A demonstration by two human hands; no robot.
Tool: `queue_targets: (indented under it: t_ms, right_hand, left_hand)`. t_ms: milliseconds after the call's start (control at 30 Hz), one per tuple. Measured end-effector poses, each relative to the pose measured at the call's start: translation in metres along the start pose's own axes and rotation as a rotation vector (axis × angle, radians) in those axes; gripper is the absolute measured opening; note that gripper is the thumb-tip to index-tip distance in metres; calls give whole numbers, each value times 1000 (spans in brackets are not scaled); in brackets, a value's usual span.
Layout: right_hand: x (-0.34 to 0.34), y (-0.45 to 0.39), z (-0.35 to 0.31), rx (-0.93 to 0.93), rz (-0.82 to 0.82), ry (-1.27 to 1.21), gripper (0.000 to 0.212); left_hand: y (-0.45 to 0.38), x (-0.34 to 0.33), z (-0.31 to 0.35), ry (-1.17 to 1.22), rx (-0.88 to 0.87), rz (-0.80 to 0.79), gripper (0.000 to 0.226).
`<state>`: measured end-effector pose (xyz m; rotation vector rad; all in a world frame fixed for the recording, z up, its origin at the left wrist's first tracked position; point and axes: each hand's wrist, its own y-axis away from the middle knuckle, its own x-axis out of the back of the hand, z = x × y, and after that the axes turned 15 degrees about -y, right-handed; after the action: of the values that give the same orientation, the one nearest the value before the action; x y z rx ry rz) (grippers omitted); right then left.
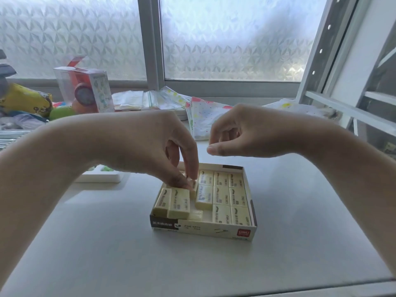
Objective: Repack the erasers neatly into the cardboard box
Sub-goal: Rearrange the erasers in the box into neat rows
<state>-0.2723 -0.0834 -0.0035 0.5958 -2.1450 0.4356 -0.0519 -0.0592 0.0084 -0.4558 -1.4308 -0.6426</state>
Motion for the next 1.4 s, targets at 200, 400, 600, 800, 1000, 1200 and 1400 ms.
queue_targets:
  t_ms: [200,400,600,800,1000,1200,1400]
  right_hand:
    - [-9,1,-2,-102,-129,140,30]
    - [-9,2,-5,-124,-144,125,31]
    - [-10,2,-5,-125,-146,109,31]
    - [-10,1,-5,-115,-134,115,32]
    - [-10,1,-3,-104,-138,98,33]
    - [-11,1,-4,-118,-135,127,32]
    - [-11,1,-5,-121,-132,133,31]
  left_hand:
    - [0,-1,-3,60,-51,-59,14]
    - [-1,-2,-5,118,-56,-100,15]
    - [-7,-8,-3,172,-62,-49,13]
    - [-8,-9,2,126,-8,-34,15]
    - [-8,-12,11,-86,63,-6,13]
    - [-13,-14,7,-141,77,70,14]
    - [12,13,2,32,-65,-61,40]
